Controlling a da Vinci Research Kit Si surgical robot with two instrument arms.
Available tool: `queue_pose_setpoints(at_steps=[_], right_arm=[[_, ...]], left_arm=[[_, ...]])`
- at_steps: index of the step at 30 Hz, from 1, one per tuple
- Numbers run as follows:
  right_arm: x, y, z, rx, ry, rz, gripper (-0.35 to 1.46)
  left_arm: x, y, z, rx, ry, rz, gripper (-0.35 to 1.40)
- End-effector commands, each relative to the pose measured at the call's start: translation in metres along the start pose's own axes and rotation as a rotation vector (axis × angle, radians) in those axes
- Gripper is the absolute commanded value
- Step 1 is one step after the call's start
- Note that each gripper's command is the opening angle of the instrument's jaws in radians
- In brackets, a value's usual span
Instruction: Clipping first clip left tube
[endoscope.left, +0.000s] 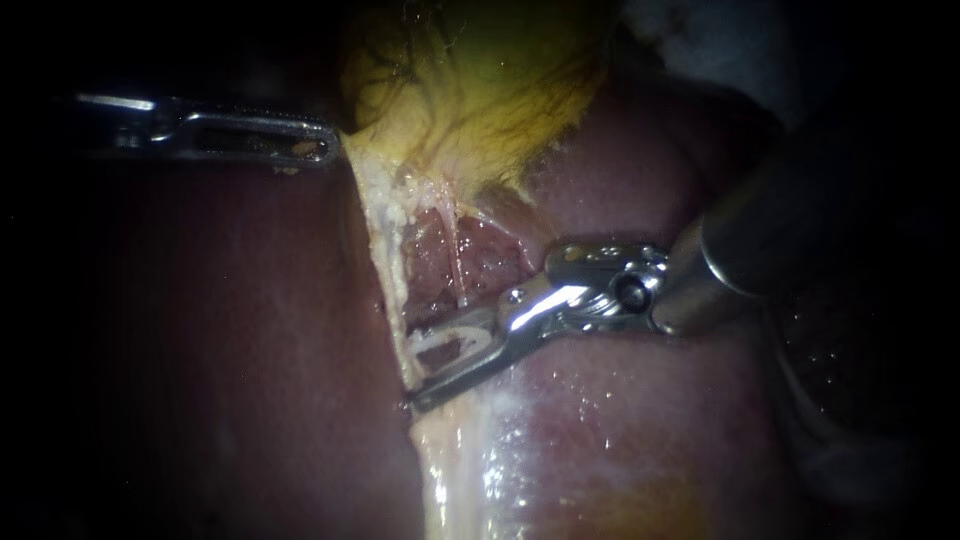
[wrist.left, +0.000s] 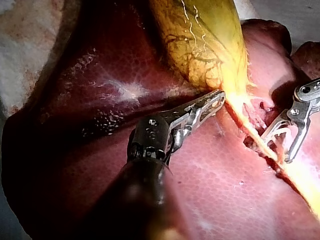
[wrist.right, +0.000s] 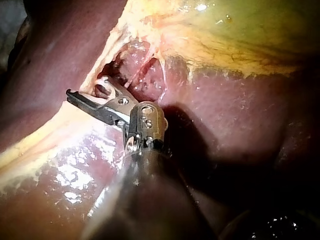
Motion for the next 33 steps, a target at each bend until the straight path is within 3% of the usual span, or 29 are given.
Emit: queue_pose_setpoints(at_steps=[1, 16, 22, 33], right_arm=[[-0.0001, 0.0002, -0.0001, 0.0, 0.0, 0.0, 0.55], [-0.0009, 0.0031, -0.0002, 0.021, 0.031, 0.002, 0.55], [-0.0006, 0.0039, 0.0003, 0.094, 0.088, -0.001, 0.54], [-0.0001, 0.0029, 0.002, 0.19, 0.141, -0.056, 0.53]], left_arm=[[0.0, 0.0, 0.0, 0.0, 0.0, 0.0, -0.35], [0.0, -0.0001, 0.0, 0.0, 0.0, 0.0, -0.35], [0.0, -0.0001, 0.0, 0.0, 0.0, 0.0, -0.35], [0.0, -0.0001, 0.0, 0.003, 0.001, 0.0, -0.35]])
